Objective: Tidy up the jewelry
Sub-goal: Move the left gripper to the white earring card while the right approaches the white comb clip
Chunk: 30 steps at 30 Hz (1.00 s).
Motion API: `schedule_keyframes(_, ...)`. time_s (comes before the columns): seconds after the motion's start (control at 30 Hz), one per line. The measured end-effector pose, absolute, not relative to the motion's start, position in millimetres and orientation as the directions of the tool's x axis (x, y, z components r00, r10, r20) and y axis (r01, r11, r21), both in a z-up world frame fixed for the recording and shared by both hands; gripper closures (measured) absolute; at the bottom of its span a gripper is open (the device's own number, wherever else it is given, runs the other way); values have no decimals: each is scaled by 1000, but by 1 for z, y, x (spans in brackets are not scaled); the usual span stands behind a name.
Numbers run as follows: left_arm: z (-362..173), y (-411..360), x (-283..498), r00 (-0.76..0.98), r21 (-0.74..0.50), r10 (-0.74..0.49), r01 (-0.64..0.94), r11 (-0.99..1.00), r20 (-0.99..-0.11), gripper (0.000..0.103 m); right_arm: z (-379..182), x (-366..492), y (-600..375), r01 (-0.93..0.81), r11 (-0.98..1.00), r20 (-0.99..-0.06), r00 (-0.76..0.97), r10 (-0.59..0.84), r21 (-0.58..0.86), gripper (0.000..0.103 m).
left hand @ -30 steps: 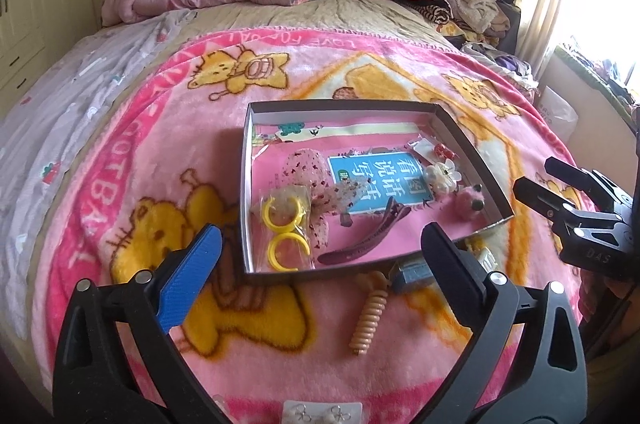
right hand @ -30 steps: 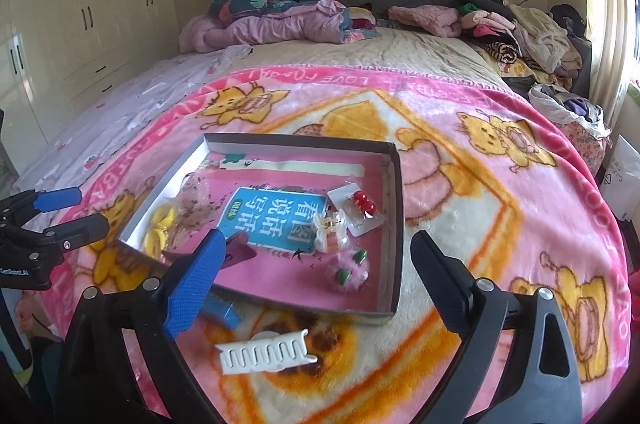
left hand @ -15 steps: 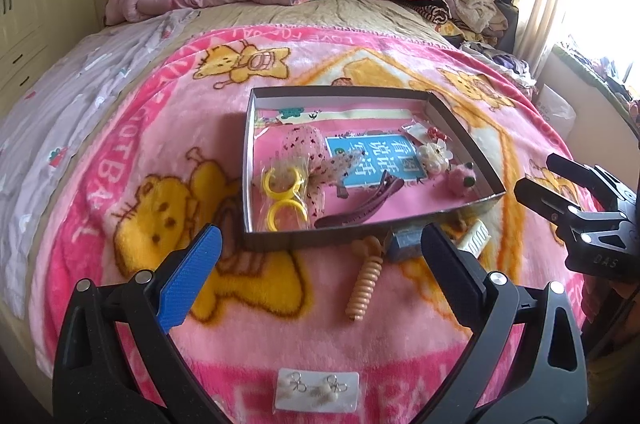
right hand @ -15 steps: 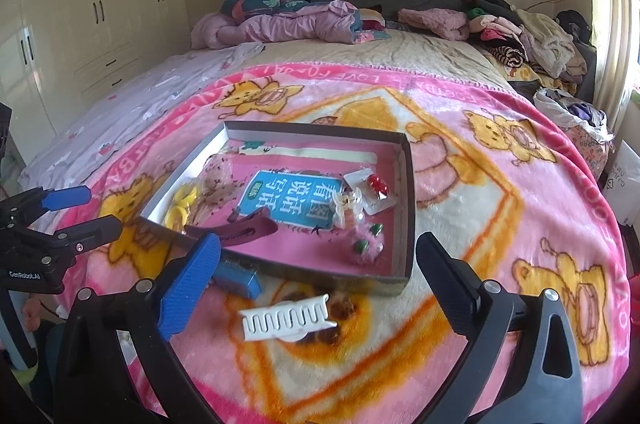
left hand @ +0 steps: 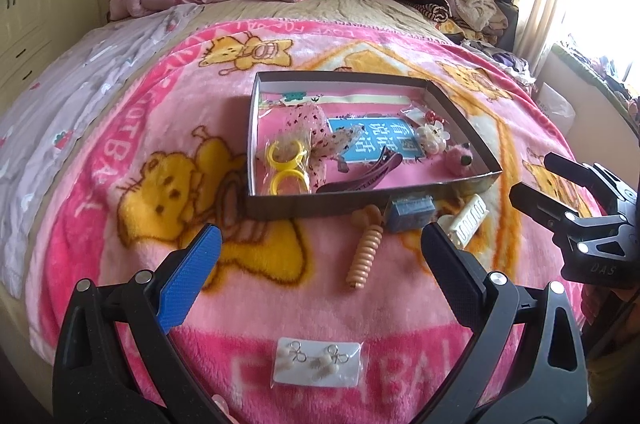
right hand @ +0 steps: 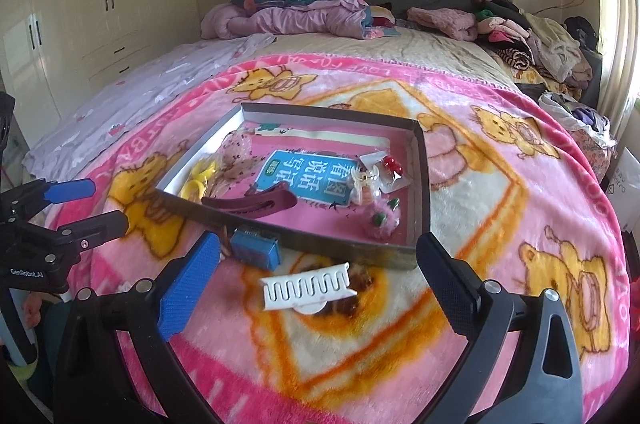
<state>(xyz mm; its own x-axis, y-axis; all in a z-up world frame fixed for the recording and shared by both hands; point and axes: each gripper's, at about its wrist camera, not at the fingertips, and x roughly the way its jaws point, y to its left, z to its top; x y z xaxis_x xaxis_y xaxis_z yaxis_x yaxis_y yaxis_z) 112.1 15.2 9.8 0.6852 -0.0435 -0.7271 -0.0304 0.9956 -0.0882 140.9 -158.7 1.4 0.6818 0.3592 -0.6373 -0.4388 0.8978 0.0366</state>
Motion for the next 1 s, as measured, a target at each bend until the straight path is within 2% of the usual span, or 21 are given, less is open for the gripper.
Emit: schedule_keyframes(1.0,-23,6,78,631,-72,-28,-44,996,-776,12,-35,120,-160,-469,882,-693,623,363,39,7)
